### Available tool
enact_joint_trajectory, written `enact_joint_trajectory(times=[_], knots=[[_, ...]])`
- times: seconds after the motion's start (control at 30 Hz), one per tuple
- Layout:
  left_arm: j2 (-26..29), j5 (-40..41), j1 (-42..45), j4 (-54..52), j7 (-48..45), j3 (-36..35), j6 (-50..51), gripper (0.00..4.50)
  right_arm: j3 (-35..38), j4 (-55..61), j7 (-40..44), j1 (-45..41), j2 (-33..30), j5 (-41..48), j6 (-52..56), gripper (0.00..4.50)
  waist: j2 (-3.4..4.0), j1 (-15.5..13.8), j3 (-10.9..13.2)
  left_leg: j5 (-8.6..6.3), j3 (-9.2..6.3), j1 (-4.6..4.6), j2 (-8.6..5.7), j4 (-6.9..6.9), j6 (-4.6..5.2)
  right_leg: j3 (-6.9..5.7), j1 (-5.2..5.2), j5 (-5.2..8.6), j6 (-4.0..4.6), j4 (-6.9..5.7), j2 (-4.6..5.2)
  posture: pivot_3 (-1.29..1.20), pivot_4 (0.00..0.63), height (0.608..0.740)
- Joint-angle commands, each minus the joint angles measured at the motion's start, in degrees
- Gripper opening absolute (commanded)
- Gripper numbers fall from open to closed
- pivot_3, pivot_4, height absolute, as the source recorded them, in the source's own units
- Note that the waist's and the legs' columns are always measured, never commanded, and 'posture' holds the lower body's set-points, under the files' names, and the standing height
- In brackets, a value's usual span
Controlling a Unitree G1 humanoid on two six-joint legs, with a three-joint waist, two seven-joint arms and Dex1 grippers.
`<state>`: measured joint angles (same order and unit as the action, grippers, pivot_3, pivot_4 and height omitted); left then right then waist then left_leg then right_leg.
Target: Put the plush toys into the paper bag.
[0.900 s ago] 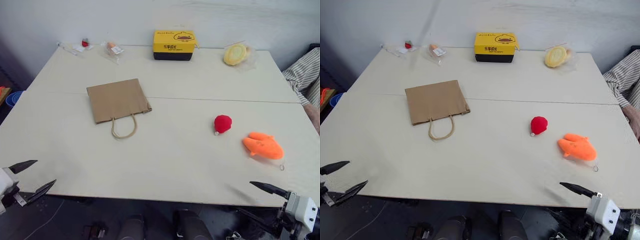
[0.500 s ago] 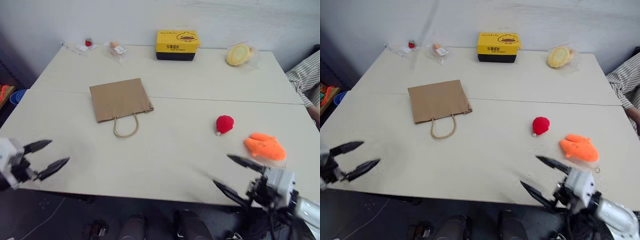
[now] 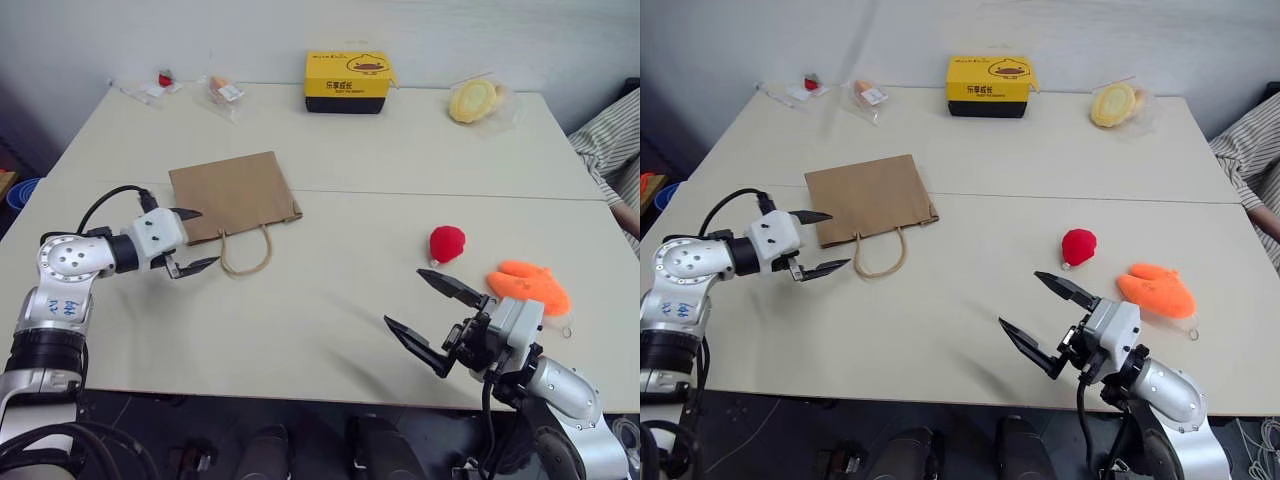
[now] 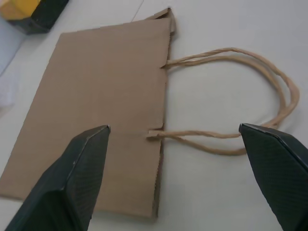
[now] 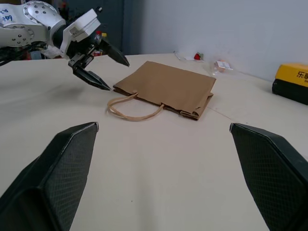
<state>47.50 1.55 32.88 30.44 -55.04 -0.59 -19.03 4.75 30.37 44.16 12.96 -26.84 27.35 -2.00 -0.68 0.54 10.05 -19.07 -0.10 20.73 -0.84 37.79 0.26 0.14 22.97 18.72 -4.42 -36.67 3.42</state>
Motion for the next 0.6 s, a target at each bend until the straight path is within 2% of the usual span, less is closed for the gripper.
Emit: enact_joint_trajectory(times=[0.03,0.3,0.4,0.6], knots=[[0.3,-1.9,3.9,6.4,-1.5,1.5,-6.8,4.5,0.3,0.0,-0.6,0.7,1.2,-0.8,-2.5,4.47,-0.04,0.0,0.0,0.0,0.0,0.0,0.0,0.05,0.01,0.0,0.01,0.0,0.0,-0.05,0.0,0.0,0.15,0.74],[-2.5,-4.2,8.6,13.9,-1.9,4.4,-13.0,4.5,-0.6,1.6,-3.5,1.5,3.0,-2.6,-1.9,4.47,-0.08,-0.4,0.0,-0.03,-0.05,0.11,0.0,0.3,0.07,-0.02,0.08,0.0,0.0,-0.29,0.04,0.0,0.15,0.74],[-3.5,-5.6,10.4,16.7,-1.5,5.6,-15.1,4.5,-0.7,2.8,-4.9,0.6,2.8,-2.8,-0.7,4.47,-0.1,-0.5,0.0,0.0,-0.03,0.51,-0.01,0.44,0.05,0.0,0.51,-0.01,-0.03,-0.47,0.04,0.0,0.15,0.74],[-6.2,-5.5,13.4,20.0,0.4,5.3,-15.4,4.5,-0.5,4.0,-6.3,-0.7,2.3,-2.5,1.2,4.47,-0.12,-0.4,0.0,0.02,-0.02,0.52,-0.02,0.46,0.04,-0.02,0.52,-0.01,-0.03,-0.5,0.02,0.0,0.15,0.74]])
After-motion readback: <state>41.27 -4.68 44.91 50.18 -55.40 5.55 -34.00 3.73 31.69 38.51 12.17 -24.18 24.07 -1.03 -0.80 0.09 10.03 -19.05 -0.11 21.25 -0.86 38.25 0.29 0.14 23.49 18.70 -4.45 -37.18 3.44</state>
